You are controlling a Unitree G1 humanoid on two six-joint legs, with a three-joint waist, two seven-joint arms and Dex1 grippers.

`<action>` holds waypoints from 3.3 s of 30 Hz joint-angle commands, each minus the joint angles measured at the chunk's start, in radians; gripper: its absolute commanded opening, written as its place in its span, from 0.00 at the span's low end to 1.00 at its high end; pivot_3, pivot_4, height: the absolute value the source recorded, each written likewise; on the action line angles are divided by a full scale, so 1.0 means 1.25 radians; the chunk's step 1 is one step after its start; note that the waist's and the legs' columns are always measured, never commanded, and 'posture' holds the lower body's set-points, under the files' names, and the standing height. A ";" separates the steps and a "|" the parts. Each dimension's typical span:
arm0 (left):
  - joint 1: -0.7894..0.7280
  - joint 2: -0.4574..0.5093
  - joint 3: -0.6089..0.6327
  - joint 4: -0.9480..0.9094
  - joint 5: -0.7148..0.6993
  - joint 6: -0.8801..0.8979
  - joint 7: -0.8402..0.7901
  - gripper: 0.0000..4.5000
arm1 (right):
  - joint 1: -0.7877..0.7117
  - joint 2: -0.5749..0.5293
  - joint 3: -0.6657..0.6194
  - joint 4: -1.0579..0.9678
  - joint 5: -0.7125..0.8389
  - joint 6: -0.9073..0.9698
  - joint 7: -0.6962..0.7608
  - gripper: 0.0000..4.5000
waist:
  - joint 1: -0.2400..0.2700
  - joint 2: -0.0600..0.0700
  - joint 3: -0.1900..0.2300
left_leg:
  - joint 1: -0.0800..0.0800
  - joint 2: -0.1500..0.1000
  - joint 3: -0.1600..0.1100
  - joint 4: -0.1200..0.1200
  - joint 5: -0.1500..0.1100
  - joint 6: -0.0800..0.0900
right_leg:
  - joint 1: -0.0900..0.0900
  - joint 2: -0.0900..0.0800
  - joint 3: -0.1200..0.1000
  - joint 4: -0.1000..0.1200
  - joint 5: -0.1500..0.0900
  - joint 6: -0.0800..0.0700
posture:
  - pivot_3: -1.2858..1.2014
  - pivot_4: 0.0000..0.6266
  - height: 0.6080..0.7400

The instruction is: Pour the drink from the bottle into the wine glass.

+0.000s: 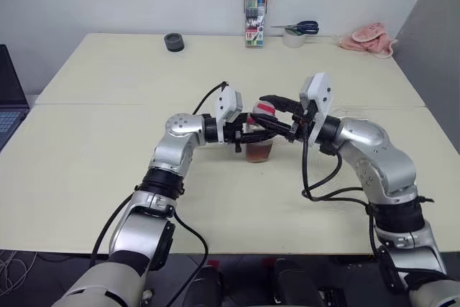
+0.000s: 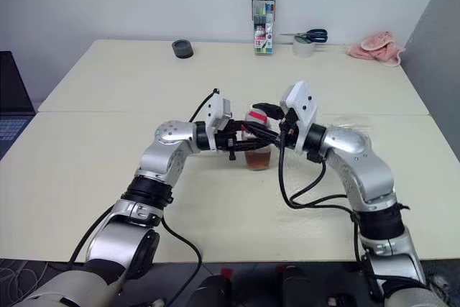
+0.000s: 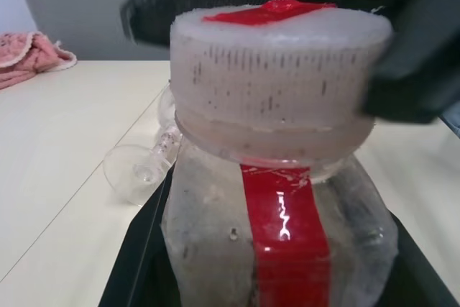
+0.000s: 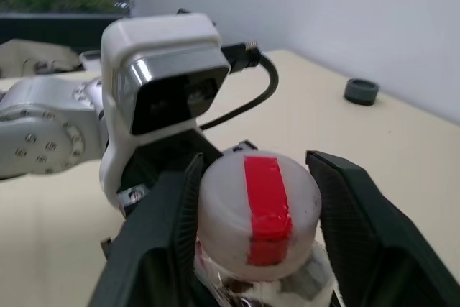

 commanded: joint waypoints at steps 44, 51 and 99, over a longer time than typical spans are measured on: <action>-0.050 0.021 0.010 0.028 -0.001 -0.054 -0.033 0.39 | -0.149 -0.131 0.020 0.118 0.109 0.024 0.274 0.42 | -0.001 0.000 0.000 | 0.001 0.000 0.000 0.000 -0.002 0.003 | 0.001 0.001 0.000 0.000 0.000 0.000 | 0.52 0.24 1.00; -0.038 0.021 0.018 0.019 -0.008 -0.033 -0.002 0.38 | -0.097 -0.117 -0.036 0.017 0.072 0.020 0.133 0.96 | -0.001 0.000 0.000 | 0.000 0.000 0.000 0.000 0.000 0.000 | 0.000 0.000 0.000 0.000 0.000 0.000 | 0.52 0.24 1.00; -0.081 0.038 -0.018 0.061 0.001 -0.060 -0.164 0.38 | -0.086 -0.106 -0.042 0.031 0.153 0.110 0.143 0.49 | -0.002 0.001 0.000 | 0.001 0.000 0.000 0.000 -0.001 0.003 | 0.001 0.001 -0.001 0.000 0.000 0.000 | 0.52 0.24 1.00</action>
